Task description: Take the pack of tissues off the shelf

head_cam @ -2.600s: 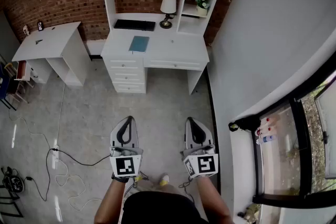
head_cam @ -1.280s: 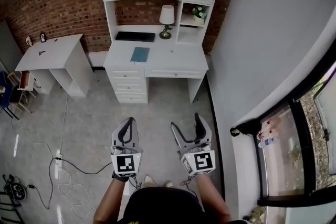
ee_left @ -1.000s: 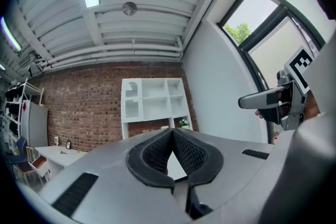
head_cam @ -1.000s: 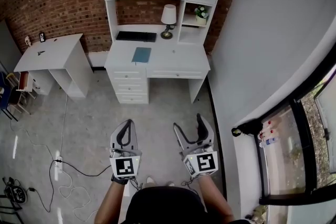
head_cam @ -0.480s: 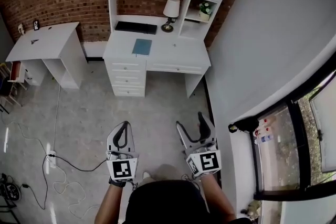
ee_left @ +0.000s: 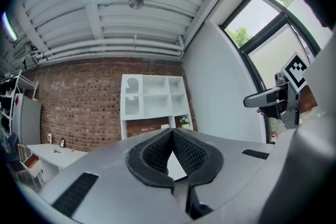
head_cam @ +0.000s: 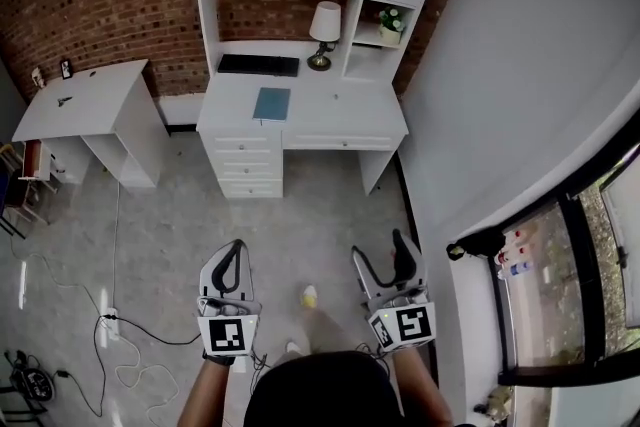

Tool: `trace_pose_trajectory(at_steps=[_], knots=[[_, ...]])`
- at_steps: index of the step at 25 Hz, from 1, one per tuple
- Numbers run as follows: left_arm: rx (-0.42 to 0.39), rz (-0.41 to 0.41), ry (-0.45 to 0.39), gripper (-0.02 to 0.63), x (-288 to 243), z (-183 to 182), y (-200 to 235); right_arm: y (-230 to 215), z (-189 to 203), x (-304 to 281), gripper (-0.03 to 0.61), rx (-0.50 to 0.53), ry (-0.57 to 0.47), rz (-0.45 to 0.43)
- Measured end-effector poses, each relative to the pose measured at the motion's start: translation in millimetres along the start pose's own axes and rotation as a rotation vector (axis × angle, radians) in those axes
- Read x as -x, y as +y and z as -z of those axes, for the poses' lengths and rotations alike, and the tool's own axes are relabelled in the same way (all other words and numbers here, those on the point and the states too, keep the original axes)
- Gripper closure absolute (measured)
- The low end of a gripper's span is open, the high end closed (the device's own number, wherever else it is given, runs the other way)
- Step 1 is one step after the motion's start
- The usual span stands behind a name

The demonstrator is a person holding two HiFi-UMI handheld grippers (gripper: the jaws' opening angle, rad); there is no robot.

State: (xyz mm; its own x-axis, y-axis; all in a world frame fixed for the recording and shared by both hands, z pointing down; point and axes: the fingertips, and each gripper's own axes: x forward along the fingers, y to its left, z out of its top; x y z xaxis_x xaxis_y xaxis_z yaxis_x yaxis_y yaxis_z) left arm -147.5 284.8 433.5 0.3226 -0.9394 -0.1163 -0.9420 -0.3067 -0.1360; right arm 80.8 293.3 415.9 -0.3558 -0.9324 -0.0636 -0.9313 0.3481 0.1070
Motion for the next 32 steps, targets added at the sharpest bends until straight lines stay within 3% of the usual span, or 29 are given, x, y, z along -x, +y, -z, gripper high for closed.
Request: trace_pose_trajectory(at_steps=[10, 14, 21, 26, 32], knots=[[-0.048, 0.013, 0.040, 0.603, -119.4, 25.6, 14.1, -49.2, 28.9, -122.4, 0.250, -0.040, 0.000, -0.029], [-0.017, -0.015, 0.050, 0.603, -177.9, 22.2, 25.1, -80.8, 29.3, -173.3, 0.250, -0.061, -0.001, -0.033], [-0.055, -0.027, 0.040, 0.603, -277.3, 18.6, 19.0, -151.2, 36.5, -234.0, 0.252, -0.086, -0.019, -0.005], [-0.101, -0.017, 0.030, 0.603, -314.5, 15.5, 11.6, -180.9, 47.1, -268.5, 0.252, -0.127, -0.024, -0.011], [-0.086, -0.075, 0.088, 0.603, -335.3, 33.8, 27.5, -187.3, 54.7, -306.6, 0.252, -0.141, -0.027, -0.063]])
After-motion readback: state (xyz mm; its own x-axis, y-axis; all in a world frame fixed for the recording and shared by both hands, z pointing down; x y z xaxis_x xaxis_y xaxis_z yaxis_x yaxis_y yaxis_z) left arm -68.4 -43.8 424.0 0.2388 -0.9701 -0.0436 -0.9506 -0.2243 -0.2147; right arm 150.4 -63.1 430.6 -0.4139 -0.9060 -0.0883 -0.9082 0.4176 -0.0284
